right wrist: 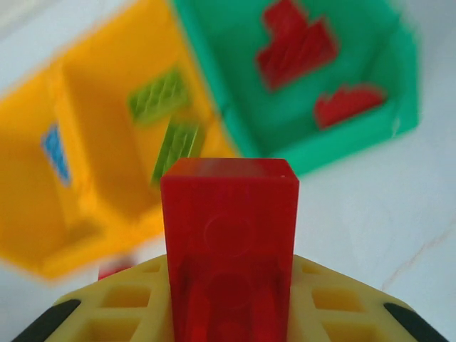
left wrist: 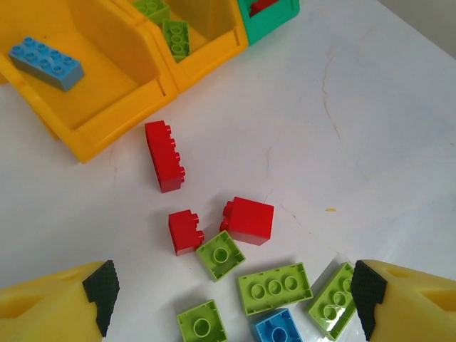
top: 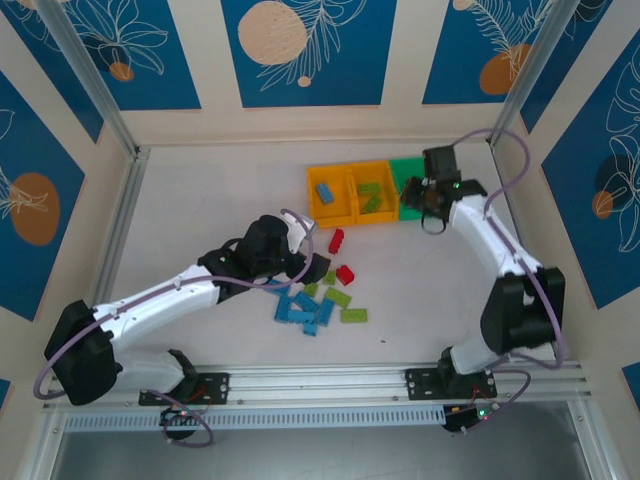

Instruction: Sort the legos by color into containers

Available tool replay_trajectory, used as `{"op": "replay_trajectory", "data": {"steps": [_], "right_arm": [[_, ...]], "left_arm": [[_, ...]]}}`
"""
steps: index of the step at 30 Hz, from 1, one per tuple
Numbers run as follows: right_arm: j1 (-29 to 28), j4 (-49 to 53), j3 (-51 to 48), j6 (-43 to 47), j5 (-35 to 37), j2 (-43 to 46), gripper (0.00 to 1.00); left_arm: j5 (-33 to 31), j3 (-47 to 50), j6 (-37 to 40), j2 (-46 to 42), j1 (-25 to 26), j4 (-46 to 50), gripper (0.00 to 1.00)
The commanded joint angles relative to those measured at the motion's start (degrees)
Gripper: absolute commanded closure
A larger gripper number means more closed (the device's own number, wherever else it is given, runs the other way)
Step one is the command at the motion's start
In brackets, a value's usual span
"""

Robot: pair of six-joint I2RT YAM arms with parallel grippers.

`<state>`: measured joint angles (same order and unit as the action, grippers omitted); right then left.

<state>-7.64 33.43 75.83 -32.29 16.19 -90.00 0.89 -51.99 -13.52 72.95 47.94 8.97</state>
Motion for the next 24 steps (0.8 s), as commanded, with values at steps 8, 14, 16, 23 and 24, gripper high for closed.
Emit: {"op": "replay_trajectory", "data": {"steps": [8,14,16,23,24], "right_arm": [[4.5,8.72,27.36,3.65,-2.8,-26.74,0.49],[4.06,12.78,28.81,1.77,-5.02,-21.5,0.37],[3.56,15.05,27.41,1.55,-8.12,-17.29,0.36],[-1.67,13.08,12.99,1.92,-14.86,0.18,0.24],[-2.39,13.59,11.64,2.26,-15.52,1.96,0.23]], "left_arm": [[-28.44,-1.81,-39.64,-5.4,0.27,24.92,0.17],[-24.55,4.32,-70.93,-7.76,-0.04,31.77,0.21],[-21.92,4.03,-76.0,-6.16,-0.04,34.21,0.21],[-15.08,3.3,-79.86,3.23,-1.0,28.05,0.13],[-14.09,2.68,-79.86,5.07,-1.52,27.25,0.1]]}}
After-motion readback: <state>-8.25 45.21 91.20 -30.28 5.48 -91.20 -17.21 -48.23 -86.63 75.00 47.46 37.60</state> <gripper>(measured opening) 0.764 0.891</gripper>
